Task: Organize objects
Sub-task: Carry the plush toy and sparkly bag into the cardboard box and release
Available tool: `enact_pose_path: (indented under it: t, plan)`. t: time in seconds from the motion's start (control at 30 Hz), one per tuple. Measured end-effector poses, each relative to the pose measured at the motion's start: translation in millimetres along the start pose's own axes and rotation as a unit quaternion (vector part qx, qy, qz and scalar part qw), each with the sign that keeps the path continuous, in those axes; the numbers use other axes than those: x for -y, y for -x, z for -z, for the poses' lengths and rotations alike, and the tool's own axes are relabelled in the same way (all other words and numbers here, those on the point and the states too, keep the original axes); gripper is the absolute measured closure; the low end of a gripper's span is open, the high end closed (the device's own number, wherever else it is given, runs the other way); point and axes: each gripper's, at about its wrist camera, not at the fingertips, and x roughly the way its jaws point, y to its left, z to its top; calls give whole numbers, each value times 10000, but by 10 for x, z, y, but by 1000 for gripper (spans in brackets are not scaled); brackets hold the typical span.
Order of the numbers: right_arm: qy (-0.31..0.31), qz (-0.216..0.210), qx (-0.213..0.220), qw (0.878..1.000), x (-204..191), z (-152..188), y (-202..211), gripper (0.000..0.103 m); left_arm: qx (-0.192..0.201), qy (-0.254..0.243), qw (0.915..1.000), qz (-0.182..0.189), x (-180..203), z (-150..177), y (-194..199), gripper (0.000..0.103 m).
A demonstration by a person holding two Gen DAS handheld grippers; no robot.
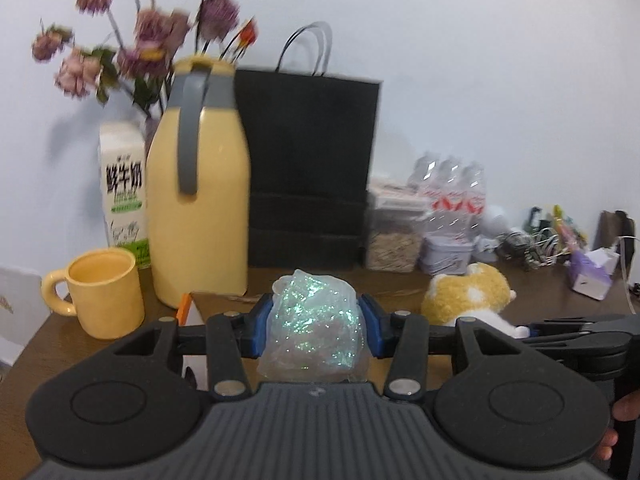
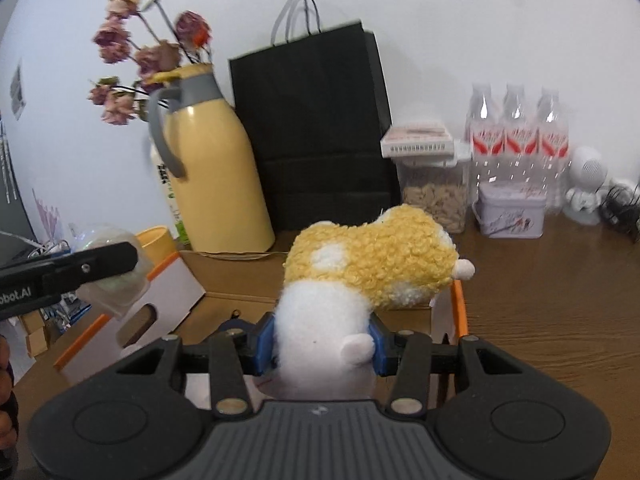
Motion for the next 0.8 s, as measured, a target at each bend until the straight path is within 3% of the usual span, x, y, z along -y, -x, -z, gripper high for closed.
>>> enact_pose_path:
  t: [0.33, 0.4, 0.43, 0.47, 0.5, 0.53, 0.6, 0.67, 0.8]
  plan:
    - [-162, -68, -261, 9995, 115, 13, -306, 57, -527, 12, 9986, -72, -131, 144, -352, 54]
    - [-137, -87, -277, 9995, 107, 17, -302, 52, -537, -26, 9985, -112, -108, 157, -354, 46]
    - [-136, -92, -283, 9995, 101, 12, -307, 50, -520, -39, 9986, -130, -95, 161, -347, 35]
    - [-143, -93, -268, 9995, 102, 11, -300, 50, -487, -31, 9987, -159, -92, 161, -343, 16]
    - [-150, -104, -248, 9995, 103, 12, -290, 45, -427, -11, 9989, -212, -91, 156, -335, 4]
    - [-161, -97, -220, 9996, 107, 12, -280, 39, -354, 5, 9990, -269, -88, 151, -317, 0]
    - [-172, -47, -135, 9997, 105, 9, -257, 5, -258, 31, 9991, -340, -87, 137, -293, 0]
    - [-160, -34, -47, 9999, 97, 2, -219, 0, -267, 64, 9991, -324, -95, 126, -292, 0]
    - [-105, 92, 83, 9999, 68, -18, -155, 0, -258, 53, 9990, -352, -85, 117, -285, 0]
